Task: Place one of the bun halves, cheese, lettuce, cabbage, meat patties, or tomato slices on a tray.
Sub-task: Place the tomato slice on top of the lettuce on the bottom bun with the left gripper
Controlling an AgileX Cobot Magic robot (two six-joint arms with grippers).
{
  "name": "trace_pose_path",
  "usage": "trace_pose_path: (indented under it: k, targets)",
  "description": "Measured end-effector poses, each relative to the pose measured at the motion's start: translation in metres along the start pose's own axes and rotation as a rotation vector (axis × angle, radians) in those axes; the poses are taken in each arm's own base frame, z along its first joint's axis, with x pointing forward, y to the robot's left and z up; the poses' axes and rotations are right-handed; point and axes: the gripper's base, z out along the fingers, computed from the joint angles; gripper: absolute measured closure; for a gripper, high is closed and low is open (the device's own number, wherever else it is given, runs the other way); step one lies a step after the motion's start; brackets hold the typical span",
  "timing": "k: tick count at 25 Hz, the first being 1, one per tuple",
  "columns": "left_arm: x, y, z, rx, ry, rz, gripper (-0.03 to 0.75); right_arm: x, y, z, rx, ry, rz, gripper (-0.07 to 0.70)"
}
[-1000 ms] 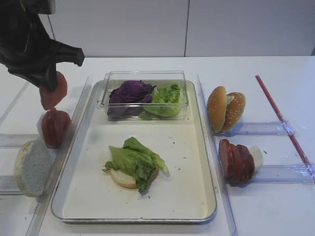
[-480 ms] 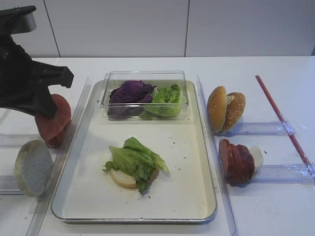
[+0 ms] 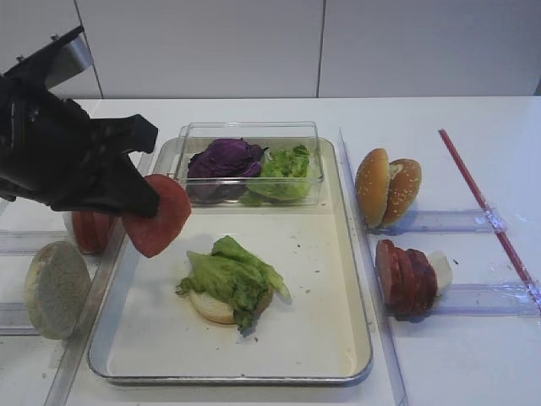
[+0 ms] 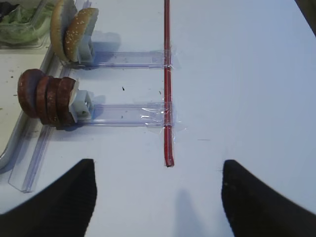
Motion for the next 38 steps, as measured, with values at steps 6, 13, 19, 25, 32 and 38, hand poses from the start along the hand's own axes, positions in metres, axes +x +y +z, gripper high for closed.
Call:
trace_pose_path:
  k: [6,13,19,25,32,38]
  targets:
    - [0.007,0.01,0.008,0.195,-0.044,-0.069,0.613,0.0,0.0,0.0,0.0,0.0,0.0,0.069]
    - [0.01,0.008,0.019,0.311,-0.05,-0.114,0.614,0.0,0.0,0.0,0.0,0.0,0.0,0.069]
    - [0.009,0.018,0.056,0.392,0.087,-0.185,0.614,0.0,0.0,0.0,0.0,0.0,0.0,0.069]
    - [0.006,0.023,0.078,0.47,0.114,-0.225,0.614,0.0,0.0,0.0,0.0,0.0,0.0,0.069]
    - [0.006,0.026,0.088,0.494,0.14,-0.248,0.614,0.0,0.0,0.0,0.0,0.0,0.0,0.069]
    - [0.01,0.029,0.092,0.478,0.181,-0.225,0.614,0.0,0.0,0.0,0.0,0.0,0.0,0.069]
